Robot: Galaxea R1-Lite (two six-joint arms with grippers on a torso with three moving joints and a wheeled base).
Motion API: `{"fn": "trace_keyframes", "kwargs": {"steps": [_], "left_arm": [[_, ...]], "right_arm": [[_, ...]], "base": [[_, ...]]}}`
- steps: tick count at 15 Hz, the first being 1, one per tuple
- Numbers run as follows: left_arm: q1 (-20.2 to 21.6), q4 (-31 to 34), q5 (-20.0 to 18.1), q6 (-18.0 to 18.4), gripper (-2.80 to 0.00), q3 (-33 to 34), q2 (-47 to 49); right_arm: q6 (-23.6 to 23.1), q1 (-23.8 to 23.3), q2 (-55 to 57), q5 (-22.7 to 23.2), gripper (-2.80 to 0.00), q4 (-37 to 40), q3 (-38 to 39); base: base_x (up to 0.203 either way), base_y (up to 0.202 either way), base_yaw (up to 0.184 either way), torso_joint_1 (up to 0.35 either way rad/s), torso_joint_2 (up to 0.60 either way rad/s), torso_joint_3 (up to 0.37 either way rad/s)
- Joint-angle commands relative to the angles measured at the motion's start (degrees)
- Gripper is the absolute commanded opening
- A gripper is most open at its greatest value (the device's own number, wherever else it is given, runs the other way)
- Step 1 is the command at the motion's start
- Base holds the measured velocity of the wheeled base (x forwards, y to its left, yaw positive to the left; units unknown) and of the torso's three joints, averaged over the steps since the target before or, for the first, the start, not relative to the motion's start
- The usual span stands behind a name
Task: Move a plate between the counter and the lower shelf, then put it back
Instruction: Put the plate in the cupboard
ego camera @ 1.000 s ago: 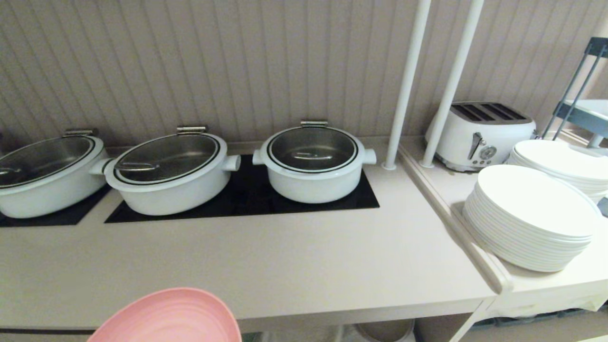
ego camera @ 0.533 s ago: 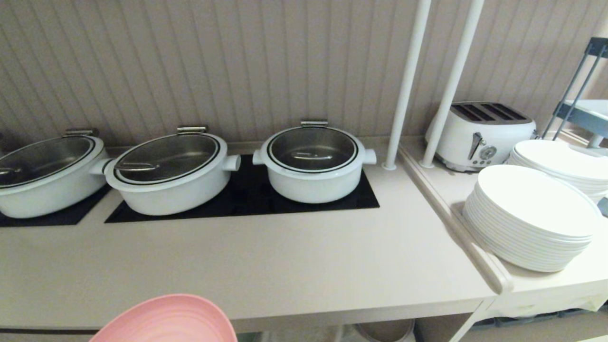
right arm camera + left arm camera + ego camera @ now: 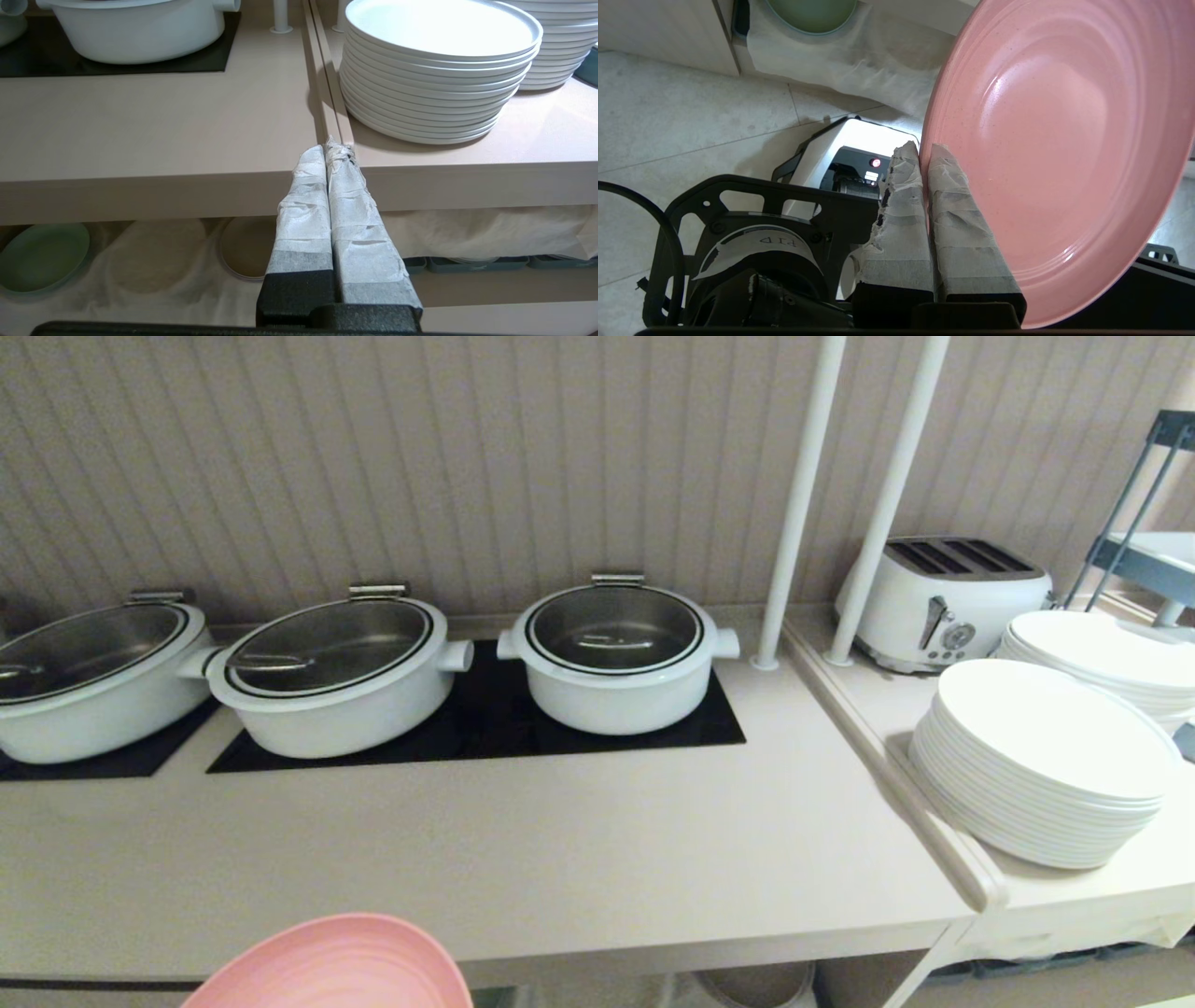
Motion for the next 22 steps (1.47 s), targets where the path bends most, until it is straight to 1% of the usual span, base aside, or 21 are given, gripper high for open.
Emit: {"fn": "trace_keyframes", "kwargs": {"steps": [1, 5, 22], "left_arm": [[0.0, 0.1, 0.0, -0.2, -2.80, -0.4, 1.5], [0.0, -2.8, -0.2, -0.2, -2.80, -0.4, 2.6], [0.0, -2.8, -0.2, -0.1, -2.80, -0.6, 2.8]], "right_arm": [[0.0, 0.0, 0.1, 0.0, -2.80, 0.0, 0.0], [0.0, 0.0, 0.1, 0.0, -2.80, 0.0, 0.0], [0.0, 0.0, 0.1, -0.1, -2.80, 0.0, 0.0]], "base": [[0.000, 0.000, 0.000, -0.084, 0.16, 0.085], [0.000, 0.000, 0.000, -0.069, 0.16, 0.085], [0.000, 0.000, 0.000, -0.133, 0.29, 0.151]]}}
